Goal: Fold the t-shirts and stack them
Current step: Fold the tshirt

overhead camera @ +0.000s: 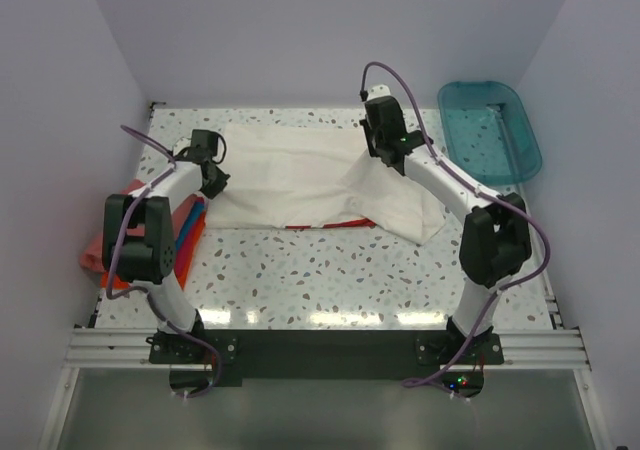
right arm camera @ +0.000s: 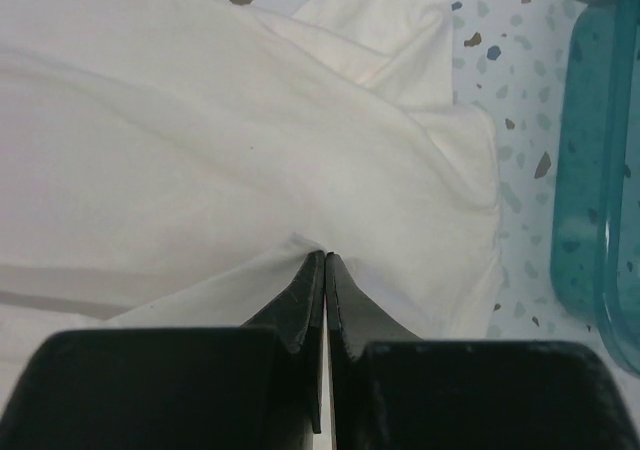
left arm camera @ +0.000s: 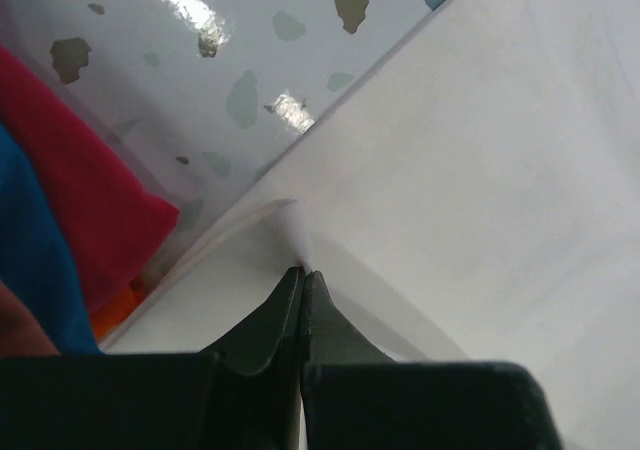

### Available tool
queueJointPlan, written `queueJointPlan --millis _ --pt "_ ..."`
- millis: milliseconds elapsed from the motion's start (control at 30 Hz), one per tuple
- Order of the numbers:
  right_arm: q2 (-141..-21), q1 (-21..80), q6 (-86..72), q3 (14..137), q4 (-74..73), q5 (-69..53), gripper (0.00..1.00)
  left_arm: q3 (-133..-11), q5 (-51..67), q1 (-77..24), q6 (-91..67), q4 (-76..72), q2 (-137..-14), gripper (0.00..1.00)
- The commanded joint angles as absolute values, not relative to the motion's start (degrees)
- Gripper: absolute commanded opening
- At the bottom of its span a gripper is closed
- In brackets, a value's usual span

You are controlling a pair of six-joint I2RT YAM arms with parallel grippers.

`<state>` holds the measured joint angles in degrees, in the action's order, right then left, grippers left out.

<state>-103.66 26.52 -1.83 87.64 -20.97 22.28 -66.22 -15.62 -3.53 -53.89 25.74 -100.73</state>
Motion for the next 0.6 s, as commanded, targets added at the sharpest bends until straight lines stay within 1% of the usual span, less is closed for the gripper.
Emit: queueJointPlan --millis 0,167,267,333,367,400,433,467,500,567 --pt "-106.3 25.9 2.3 91.2 -18.0 24.2 0.00 -70.8 -15.7 -2.6 -51.8 23.2 -103.0 0.00" --pt "-110.2 24.6 2.6 92.0 -16.9 22.6 0.00 -74.7 -14.8 -2.4 -50.2 23.3 -107.4 0.00" --pt "-113.2 23.5 2.4 94.6 -18.5 21.5 0.00 -75.2 -12.9 -1.8 -49.0 22.2 -108.8 0.05" --pt "-114.3 22.4 1.2 96.8 -20.8 21.4 0.20 -75.3 -10.9 -1.1 -48.0 20.7 -108.9 0.22" --pt "-114.6 22.2 0.5 98.9 -24.0 21.4 0.32 -75.2 -10.4 -1.0 -47.8 20.7 -108.7 0.31" --pt "-114.1 22.0 -1.9 99.6 -25.4 21.6 0.52 -75.1 -10.0 -0.8 -47.6 20.6 -108.0 0.45" --pt "-113.4 21.8 -3.0 99.7 -27.5 22.8 0.63 -73.9 -10.0 -0.8 -47.7 20.4 -106.0 0.53" --pt "-112.4 21.5 -4.3 99.5 -29.0 23.6 0.70 -73.0 -10.2 -0.8 -48.2 20.5 -104.4 0.60" --pt "-110.1 21.3 -8.0 99.3 -30.7 24.3 0.78 -70.1 -10.3 -0.8 -49.1 20.2 -102.8 0.70" --pt "-107.3 20.0 -12.1 96.8 -35.7 25.6 0.81 -66.5 -10.6 -1.0 -50.0 19.4 -96.7 0.73"
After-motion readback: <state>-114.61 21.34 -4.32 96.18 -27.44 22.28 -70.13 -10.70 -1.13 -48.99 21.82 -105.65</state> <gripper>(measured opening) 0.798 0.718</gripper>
